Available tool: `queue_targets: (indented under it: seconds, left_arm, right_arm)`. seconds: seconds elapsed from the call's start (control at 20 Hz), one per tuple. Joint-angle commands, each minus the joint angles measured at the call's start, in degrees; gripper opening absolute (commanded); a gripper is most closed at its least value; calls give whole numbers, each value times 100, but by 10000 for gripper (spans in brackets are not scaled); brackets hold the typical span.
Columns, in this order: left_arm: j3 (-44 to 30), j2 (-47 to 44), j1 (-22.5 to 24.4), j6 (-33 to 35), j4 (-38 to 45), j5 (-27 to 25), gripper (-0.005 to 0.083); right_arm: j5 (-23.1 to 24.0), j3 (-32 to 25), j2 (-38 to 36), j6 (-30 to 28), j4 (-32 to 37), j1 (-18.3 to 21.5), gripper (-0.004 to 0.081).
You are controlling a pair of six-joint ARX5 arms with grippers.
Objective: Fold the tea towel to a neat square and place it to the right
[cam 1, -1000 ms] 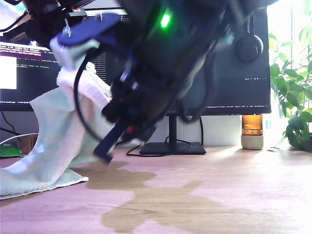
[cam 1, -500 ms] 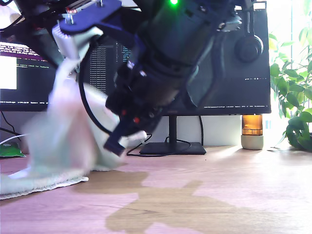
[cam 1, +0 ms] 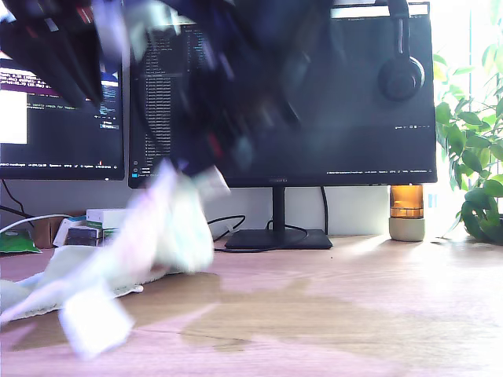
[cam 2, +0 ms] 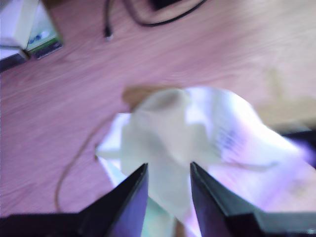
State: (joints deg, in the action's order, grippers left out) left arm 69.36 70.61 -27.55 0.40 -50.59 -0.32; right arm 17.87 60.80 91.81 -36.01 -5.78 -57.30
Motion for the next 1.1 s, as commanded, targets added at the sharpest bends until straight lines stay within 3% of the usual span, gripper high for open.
queue_targets:
  seconds: [0.0,0.25,0.5,0.65,0.85,1.05]
  left_arm:
    - [-457,-361,-44,-83,140,2,231]
    - [-1744,-1633,-415,-782,656,-83,232]
    - [-2914,-2433,-1394,-1569,1311,-758,237]
    - [-3620,-2492,-2052,-1873,2153,-1434,388]
    - [-4369,-2483,-3056,-1886,3477,-2896,395]
    - [-4813,-2385,-3851,-1888,4627,-3873,395]
  right_arm:
    - [-144,205,-133,63,-293,46,-11]
    - [-619,704,-133,186,-857,232,-11]
    - [-852,946,-133,299,-1165,251,-11]
    - [-857,1104,-133,302,-1235,254,-11]
    - [-898,1241,-133,308,-1368,258,-11]
    - [-898,1248,-133,317,-1381,262,-11]
